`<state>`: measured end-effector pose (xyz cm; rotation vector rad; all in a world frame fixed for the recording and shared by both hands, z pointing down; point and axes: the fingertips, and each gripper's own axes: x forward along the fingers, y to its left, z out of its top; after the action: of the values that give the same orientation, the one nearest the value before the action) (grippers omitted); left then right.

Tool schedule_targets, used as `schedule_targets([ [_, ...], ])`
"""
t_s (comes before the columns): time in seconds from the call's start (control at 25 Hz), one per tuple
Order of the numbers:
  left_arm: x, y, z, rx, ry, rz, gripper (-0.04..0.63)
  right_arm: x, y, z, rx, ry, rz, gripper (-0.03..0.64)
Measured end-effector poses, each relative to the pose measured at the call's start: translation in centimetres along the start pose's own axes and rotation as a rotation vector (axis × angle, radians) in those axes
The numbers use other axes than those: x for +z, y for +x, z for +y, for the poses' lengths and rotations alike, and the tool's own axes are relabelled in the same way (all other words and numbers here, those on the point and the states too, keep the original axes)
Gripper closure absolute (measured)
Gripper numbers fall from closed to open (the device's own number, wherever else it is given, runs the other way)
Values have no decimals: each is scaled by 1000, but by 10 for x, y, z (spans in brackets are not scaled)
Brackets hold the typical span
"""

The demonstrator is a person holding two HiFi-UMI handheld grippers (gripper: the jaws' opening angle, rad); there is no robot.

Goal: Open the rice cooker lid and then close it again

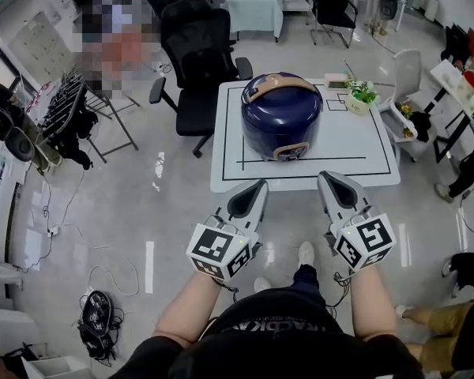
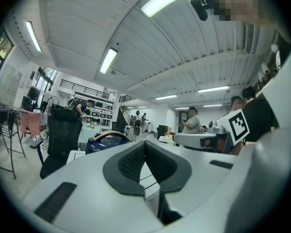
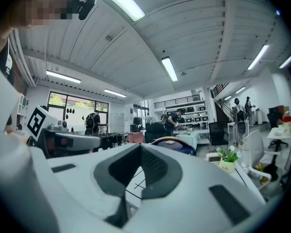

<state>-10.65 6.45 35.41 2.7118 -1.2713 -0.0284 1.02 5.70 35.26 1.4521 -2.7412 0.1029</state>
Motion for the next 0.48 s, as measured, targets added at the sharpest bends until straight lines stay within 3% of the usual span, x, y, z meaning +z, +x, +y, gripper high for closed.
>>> schedule_targets([
  [0.48, 1, 7, 2, 4, 2, 0, 592, -1, 4, -5, 8, -6, 8, 615],
])
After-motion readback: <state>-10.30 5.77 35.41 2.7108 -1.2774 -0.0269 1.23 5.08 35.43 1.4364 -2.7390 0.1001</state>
